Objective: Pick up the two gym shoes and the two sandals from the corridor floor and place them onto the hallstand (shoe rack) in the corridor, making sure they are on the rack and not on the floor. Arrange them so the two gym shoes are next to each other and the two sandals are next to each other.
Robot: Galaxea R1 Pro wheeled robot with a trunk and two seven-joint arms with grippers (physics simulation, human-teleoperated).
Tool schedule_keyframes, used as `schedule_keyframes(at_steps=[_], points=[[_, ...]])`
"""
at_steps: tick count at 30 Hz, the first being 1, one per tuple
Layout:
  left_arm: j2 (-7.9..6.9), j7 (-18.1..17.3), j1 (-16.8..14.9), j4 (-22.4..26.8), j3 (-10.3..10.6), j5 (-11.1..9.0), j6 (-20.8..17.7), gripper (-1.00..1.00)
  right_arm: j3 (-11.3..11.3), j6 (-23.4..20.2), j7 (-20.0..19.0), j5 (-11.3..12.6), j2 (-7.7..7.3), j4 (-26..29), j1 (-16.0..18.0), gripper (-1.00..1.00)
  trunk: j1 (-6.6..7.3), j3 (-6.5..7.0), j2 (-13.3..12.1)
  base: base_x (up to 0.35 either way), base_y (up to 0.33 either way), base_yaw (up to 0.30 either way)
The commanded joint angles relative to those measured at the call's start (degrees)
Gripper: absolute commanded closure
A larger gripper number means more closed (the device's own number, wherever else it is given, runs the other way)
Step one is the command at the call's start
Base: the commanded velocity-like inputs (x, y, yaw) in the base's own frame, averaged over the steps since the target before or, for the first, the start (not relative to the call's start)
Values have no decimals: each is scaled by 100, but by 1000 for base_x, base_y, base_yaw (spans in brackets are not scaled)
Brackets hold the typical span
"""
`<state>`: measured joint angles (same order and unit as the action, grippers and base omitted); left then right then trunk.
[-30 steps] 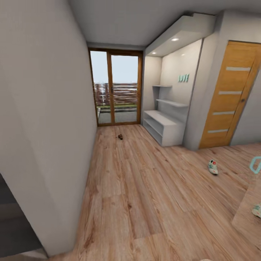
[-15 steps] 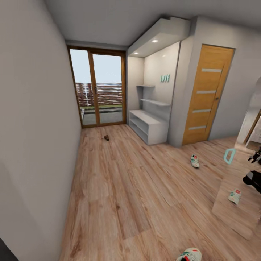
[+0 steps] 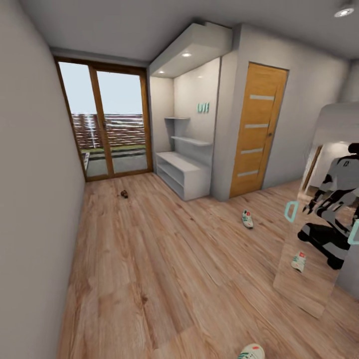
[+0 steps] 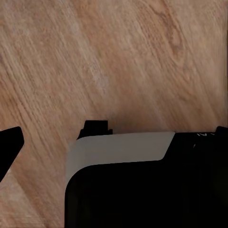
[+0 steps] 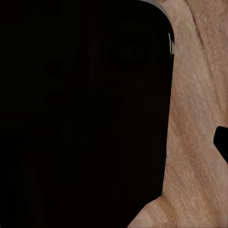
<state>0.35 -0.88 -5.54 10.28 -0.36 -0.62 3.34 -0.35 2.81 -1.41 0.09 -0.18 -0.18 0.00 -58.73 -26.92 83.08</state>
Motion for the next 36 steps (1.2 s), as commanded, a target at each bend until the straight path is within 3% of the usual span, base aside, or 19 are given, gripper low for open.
schedule_keyframes(at_steps=[1, 10, 36], points=[[0, 0, 0, 0, -1, 0, 0, -100, 0, 0, 0, 0, -1, 0, 0, -100, 0, 0, 0, 277, 72, -278], [0, 0, 0, 0, 1, 0, 0, -100, -1, 0, 0, 0, -4, 0, 0, -100, 0, 0, 0, 148, 36, -278], [0, 0, 2, 0, 1, 0, 0, -100, 0, 0, 0, 0, -5, 0, 0, -100, 0, 0, 0, 4, 1, -278]])
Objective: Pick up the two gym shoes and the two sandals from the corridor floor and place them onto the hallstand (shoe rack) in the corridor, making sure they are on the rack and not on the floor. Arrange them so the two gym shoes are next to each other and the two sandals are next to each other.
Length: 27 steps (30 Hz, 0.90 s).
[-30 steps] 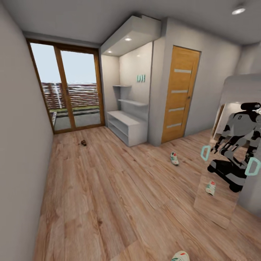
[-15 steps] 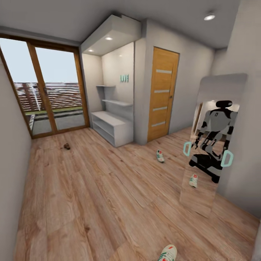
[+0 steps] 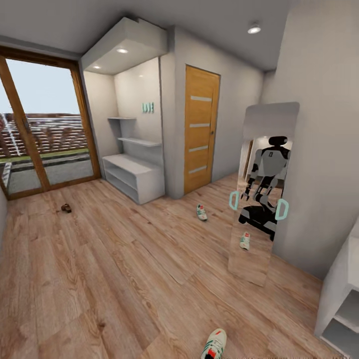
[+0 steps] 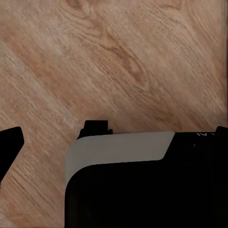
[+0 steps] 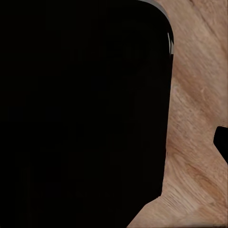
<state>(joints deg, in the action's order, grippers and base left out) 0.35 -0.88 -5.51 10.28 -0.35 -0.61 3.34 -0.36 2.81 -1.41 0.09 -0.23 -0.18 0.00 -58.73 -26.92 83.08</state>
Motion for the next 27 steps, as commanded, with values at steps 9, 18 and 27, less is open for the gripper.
schedule_keyframes(at_steps=[9, 18, 27], points=[[0, 0, 0, 0, -1, 0, 0, -100, -2, 0, 0, 0, 5, 0, 0, -100, 0, 0, 0, 0, 0, -278], [0, 0, -2, 0, -8, 0, 0, -100, 0, 0, 0, 0, 6, 0, 0, -100, 0, 0, 0, 0, 0, -278], [-3, -6, -16, 41, -5, 0, 8, -100, -5, 0, 0, -2, 6, 247, 0, -100, 0, 0, 0, 0, 0, -232]])
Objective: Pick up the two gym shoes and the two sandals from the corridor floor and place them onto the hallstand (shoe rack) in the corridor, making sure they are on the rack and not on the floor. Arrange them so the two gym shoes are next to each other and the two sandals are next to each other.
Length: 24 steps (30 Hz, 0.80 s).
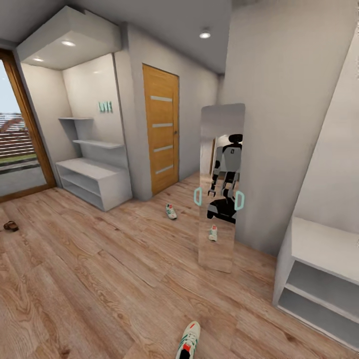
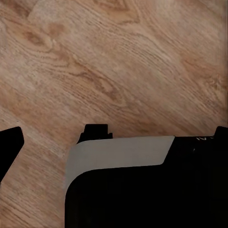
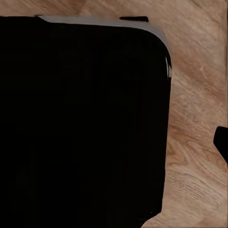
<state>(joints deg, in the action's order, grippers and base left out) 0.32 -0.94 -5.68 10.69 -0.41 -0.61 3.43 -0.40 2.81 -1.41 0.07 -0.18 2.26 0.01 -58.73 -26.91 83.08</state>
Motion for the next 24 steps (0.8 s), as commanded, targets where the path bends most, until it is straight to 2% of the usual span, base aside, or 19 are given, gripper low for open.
schedule_keyframes(at_steps=[1, 13, 17, 18, 19, 21, 23, 24], points=[[-2, -1, -19, 13, 2, 0, 0, -100, 2, 0, 0, -2, 0, 106, -1, -100, 0, 0, 0, 0, 0, -55], [-5, 11, -65, 297, 32, 23, -2, -100, 8, 0, 5, -20, 1, 332, -1, -100, 0, 0, 0, 0, 0, -9], [-9, 14, -237, 522, 39, 23, -39, -100, 13, -16, 22, -49, 2, 675, -1, -100, 0, 0, 0, 0, 0, 0], [-12, 14, -460, 846, 23, 13, -153, -100, 14, -106, 30, -40, 1, 1568, -1, -100, 0, 0, 0, 0, 0, 0], [-13, 14, -527, 965, 18, 12, -243, -100, 14, -174, 32, -39, 0, 1950, -1, -100, 0, 0, 0, 0, 0, 0], [-13, 10, -642, 1132, 12, 10, -420, -100, 14, -385, 41, -45, 0, 2455, -1, -100, 0, 0, 0, 0, 0, 0], [-14, 9, -737, 1227, 10, 7, -556, -100, 14, -609, 45, -49, 0, 2735, -1, -100, 0, 0, 0, 0, 0, 0], [-14, 8, -841, 1308, 9, 4, -702, -100, 14, -891, 48, -51, 0, 2969, -1, -100, 0, 0, 0, 0, 0, 0]])
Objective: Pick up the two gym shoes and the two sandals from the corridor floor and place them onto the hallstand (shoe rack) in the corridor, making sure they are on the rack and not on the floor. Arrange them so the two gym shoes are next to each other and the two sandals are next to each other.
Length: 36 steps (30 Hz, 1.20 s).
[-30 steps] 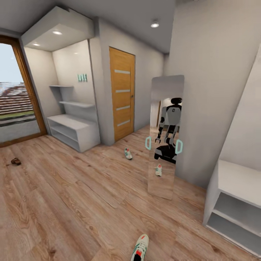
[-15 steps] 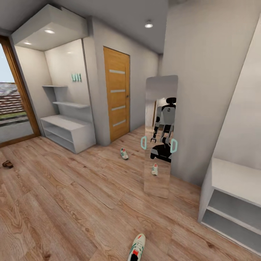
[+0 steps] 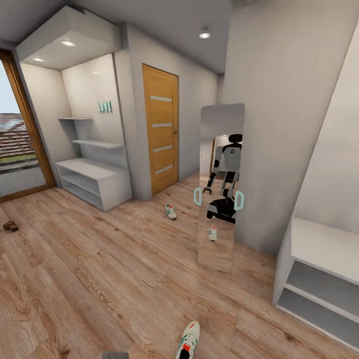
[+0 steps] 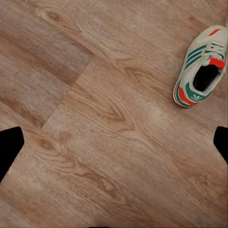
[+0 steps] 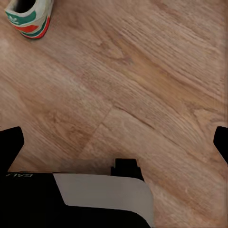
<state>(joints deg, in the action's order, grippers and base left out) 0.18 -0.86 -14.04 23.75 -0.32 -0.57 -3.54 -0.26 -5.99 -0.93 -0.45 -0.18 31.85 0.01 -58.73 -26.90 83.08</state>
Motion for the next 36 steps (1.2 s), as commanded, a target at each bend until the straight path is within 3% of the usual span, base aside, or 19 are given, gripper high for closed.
schedule_keyframes(at_steps=[1, 4, 5, 9, 11, 12, 15, 18, 22, 25, 29, 36], points=[[0, 0, -57, 36, -1, -1, -81, -100, 0, -170, 1, 0, 0, 121, -1, -100, 0, -1, 0, 0, 0, 0], [0, 0, -265, 153, -2, -3, -366, -100, 0, -848, 3, -3, 0, 644, -1, -100, 0, -1, 0, 0, 0, 0], [-1, -1, -458, 310, -3, -4, -617, -100, 0, -1476, 7, -6, 0, 1308, -1, -100, 0, -1, 0, 0, 0, 0], [5, -2, -650, 643, -5, -4, -967, -100, 0, -1963, 12, -7, 0, 2127, -1, -100, 0, -1, 0, 0, 0, 0], [7, -2, -737, 1010, -9, -9, -1324, -100, -2, -2163, 13, -8, 0, 2459, 1, -100, 0, -1, 0, 0, 0, 0], [7, -2, -773, 1413, -10, -15, -1675, -100, -1, -2473, 13, -8, 0, 2578, 19, -100, 0, -1, 0, 0, 0, 0], [13, -2, -798, 2127, -12, -26, -2232, -100, -6, -3183, 14, -10, 0, 2687, 93, -100, 0, -1, 0, 0, 0, 0], [16, -2, -818, 2813, -12, -31, -2879, -100, -8, -3775, 14, -7, 0, 2840, 442, -100, 0, -1, 0, 0, 0, 0], [17, 1, -1097, 3397, -12, -31, -3656, -100, -9, -4096, 13, 15, 0, 2914, 1032, -100, 0, -1, 0, 0, 0, 0], [17, 3, -1779, 3595, -44, -31, -4258, -100, -9, -4507, 7, 36, 0, 2940, 1672, -100, 0, -1, 0, 0, 0, 0], [10, 6, -2028, 3668, -299, -24, -4384, -100, -15, -4791, -27, 61, -17, 2944, 1834, -100, 0, -1, 0, 0, 0, 0], [10, 7, -1851, 3696, -400, -20, -4408, -100, 2, -4846, -43, 62, -7, 2944, 1860, -100, 0, -1, 0, 0, 0, 0]])
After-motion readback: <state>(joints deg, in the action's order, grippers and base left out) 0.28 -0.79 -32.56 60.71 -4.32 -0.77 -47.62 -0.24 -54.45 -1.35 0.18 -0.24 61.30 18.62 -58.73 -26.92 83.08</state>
